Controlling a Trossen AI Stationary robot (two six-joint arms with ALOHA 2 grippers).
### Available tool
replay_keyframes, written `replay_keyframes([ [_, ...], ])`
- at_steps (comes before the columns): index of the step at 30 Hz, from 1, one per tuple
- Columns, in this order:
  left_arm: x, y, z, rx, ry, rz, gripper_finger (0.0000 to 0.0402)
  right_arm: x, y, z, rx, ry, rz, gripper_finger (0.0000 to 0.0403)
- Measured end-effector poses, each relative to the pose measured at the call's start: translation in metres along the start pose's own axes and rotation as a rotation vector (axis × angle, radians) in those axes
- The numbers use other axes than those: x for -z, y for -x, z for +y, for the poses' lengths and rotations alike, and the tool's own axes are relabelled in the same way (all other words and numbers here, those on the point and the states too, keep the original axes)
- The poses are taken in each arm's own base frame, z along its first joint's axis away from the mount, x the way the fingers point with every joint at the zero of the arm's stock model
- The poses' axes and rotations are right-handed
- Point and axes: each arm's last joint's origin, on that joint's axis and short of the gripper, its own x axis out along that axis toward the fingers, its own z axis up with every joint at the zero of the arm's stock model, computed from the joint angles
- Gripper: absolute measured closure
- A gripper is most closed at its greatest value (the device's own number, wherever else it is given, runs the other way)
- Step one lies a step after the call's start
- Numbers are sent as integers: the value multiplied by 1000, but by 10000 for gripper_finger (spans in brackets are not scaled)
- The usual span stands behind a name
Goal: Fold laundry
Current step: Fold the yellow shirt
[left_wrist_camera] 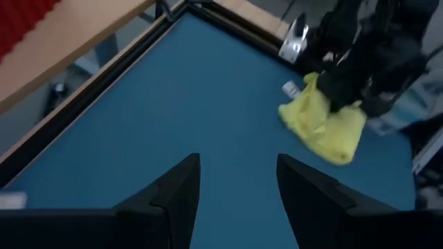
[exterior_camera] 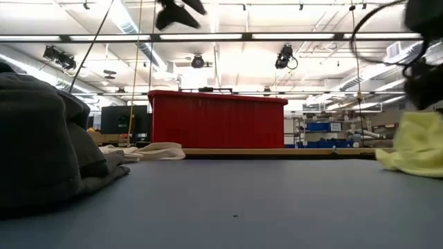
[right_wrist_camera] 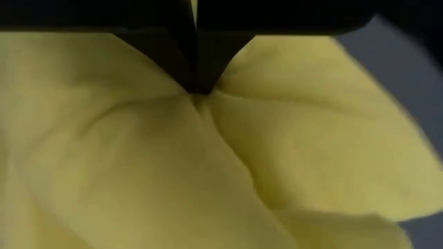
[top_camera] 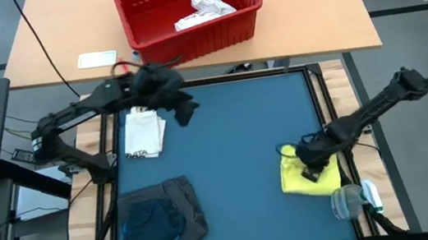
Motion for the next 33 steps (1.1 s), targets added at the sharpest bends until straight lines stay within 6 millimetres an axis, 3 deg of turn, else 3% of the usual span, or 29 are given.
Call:
replay_keyframes([
  [5,17,40,-10,-77,-31,27,208,20,-6,24,-101,140,11,402],
  [10,27,70,-11,-136,-25,9,208,28,-15,31,-71,75,-53,399],
  [16,33,88,-6,-168,-37,-1,208,28,-13,46,-231,22,-85,343],
  [19,32,88,1,-193,-75,18,208,26,-9,49,-278,-63,-161,306],
  [25,17,78,33,-303,-63,-10,208,8,3,39,-255,-202,-480,249],
  [29,-4,66,66,-339,-113,-76,208,-13,15,32,-240,-224,-687,227],
  [33,-26,37,123,-180,-66,-127,210,-37,31,32,-297,-157,-777,225],
])
